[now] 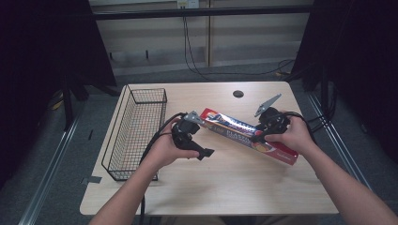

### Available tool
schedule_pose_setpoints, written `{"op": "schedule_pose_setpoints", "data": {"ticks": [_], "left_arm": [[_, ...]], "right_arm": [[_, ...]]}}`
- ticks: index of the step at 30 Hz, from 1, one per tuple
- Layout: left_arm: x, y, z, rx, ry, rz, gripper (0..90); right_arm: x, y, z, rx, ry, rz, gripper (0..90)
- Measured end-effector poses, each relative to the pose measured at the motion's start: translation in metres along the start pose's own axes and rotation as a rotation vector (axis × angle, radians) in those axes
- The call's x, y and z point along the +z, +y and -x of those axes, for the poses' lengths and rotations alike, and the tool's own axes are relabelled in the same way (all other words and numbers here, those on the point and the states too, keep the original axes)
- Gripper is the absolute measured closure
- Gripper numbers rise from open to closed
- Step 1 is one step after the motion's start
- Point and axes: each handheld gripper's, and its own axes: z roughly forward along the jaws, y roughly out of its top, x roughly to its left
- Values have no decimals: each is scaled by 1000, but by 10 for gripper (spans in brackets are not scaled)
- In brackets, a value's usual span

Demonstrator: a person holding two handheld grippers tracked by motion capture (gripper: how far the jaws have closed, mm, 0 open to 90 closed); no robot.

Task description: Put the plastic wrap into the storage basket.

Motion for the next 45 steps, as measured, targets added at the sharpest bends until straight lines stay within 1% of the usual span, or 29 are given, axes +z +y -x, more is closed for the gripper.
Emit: {"op": "schedule_pose_setpoints", "data": {"ticks": [2, 3, 4, 6, 8, 9, 12, 13, 14, 15, 16, 17, 18, 19, 20, 21, 24, 25, 26, 27, 29, 30, 32, 35, 36, 37, 40, 43, 45], "left_arm": [[-2, 8, -3, 32, 2, -8, 18], [-2, 8, -3, 32, 2, -8, 19], [-3, 14, -4, 64, 5, -16, 21], [-3, 17, -4, 71, 5, -17, 25], [-2, 24, -4, 99, 2, -36, 32], [-1, 26, -4, 110, 3, -40, 32], [5, 34, -4, 148, 4, -61, 33], [11, 40, -4, 188, 10, -69, 37], [11, 40, -4, 188, 10, -69, 37], [17, 45, -4, 218, -2, -88, 37], [17, 45, -4, 218, -2, -88, 37], [22, 50, -3, 251, -3, -105, 37], [22, 50, -3, 251, -3, -105, 37], [26, 52, -4, 265, -17, -112, 37], [32, 56, -5, 289, -20, -138, 37], [35, 57, -6, 301, -20, -149, 38], [38, 61, -7, 316, -30, -152, 50], [42, 64, -9, 301, -57, -144, 54], [43, 65, -10, 324, -63, -168, 60], [45, 67, -11, 330, -64, -184, 69], [47, 68, -10, 334, -77, -190, 68], [49, 69, -9, 348, -91, -197, 70], [53, 71, -7, 370, -96, -210, 84], [59, 74, -4, 386, -116, -225, 104], [60, 75, -4, 398, -119, -231, 98], [64, 75, -3, 409, -125, -246, 122], [66, 75, -3, 415, -130, -256, 131], [70, 75, -2, 440, -142, -269, 140], [71, 76, -2, 458, -143, -284, 192]], "right_arm": [[-3, 3, -7, -42, 18, 8, 459], [-3, 3, -7, -42, 18, 8, 459], [-4, 6, -11, -62, 32, 9, 459], [-4, 7, -13, -69, 36, 13, 459], [-4, 10, -19, -93, 43, 14, 459], [-4, 10, -19, -93, 43, 14, 459], [-5, 14, -25, -104, 71, 20, 459], [-6, 14, -26, -118, 67, 21, 459], [-6, 15, -26, -120, 76, 17, 459], [-6, 15, -26, -121, 77, 18, 459], [-7, 16, -27, -129, 78, 17, 459], [-8, 16, -27, -127, 83, 14, 459], [-8, 16, -27, -127, 83, 14, 459], [-9, 17, -27, -148, 79, 19, 460], [-10, 18, -28, -150, 86, 17, 460], [-12, 19, -28, -151, 84, 16, 460], [-14, 19, -28, -149, 85, 23, 460], [-15, 20, -27, -156, 85, 24, 459], [-16, 20, -27, -160, 85, 23, 460], [-16, 20, -27, -175, 82, 26, 459], [-17, 20, -27, -173, 82, 29, 459], [-17, 20, -26, -175, 88, 30, 459], [-19, 21, -28, -193, 91, 33, 459], [-19, 21, -29, -197, 94, 33, 458], [-19, 21, -29, -199, 92, 33, 458], [-20, 21, -29, -214, 95, 31, 458], [-20, 21, -29, -215, 98, 34, 458], [-21, 21, -30, -217, 98, 27, 458], [-20, 21, -30, -231, 101, 29, 458]]}}
